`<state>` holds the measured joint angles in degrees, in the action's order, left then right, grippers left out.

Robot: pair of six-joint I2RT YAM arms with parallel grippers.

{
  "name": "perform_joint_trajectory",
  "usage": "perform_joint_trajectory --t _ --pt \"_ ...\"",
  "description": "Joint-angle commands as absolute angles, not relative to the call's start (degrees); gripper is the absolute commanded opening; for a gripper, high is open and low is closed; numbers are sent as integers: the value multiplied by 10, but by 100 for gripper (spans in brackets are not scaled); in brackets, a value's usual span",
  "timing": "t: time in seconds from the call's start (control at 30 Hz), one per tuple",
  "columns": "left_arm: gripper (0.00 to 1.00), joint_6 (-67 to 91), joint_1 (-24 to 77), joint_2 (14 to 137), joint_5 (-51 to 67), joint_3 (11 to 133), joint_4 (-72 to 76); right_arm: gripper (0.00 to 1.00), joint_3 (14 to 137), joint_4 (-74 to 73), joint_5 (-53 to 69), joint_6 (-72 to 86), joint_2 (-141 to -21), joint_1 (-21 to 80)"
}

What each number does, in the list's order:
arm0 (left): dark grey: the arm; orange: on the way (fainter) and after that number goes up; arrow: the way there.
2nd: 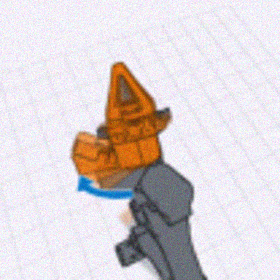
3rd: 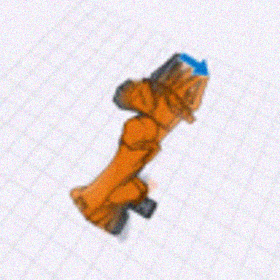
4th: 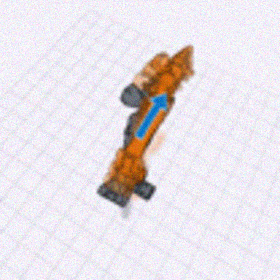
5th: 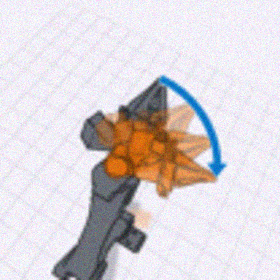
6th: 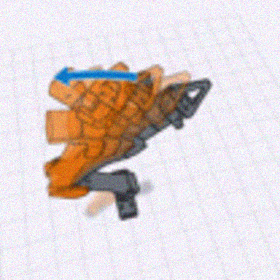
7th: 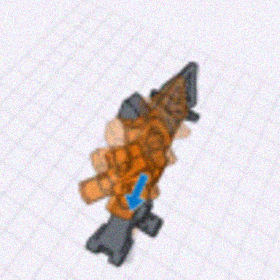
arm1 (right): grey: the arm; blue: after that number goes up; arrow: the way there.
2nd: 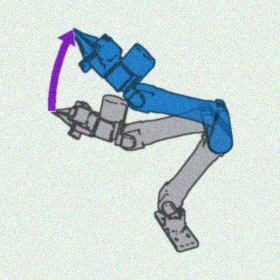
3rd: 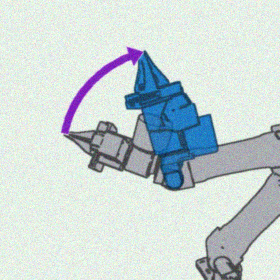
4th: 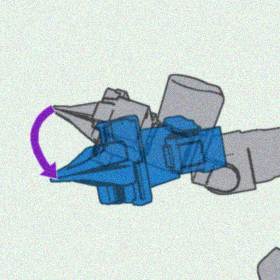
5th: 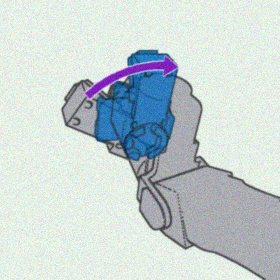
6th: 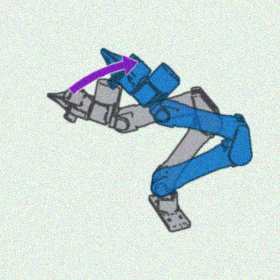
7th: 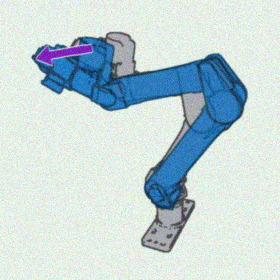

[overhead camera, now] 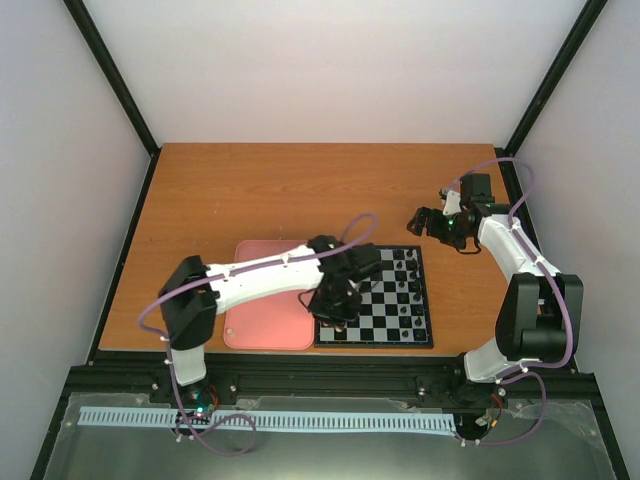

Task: Set up the chess pieces on the board
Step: Place the chess piece on the chessboard.

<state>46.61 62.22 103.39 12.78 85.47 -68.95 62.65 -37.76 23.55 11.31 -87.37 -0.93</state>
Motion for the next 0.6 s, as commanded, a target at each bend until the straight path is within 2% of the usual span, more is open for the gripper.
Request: perform_joint_trajectory --t 0.0,0.57 --pt "1 432 674 1087 106 920 -739 100 641 -381 228 101 -867 -9" --pt "1 458 692 1132 1 898 -687 100 640 -378 247 101 -866 -9"
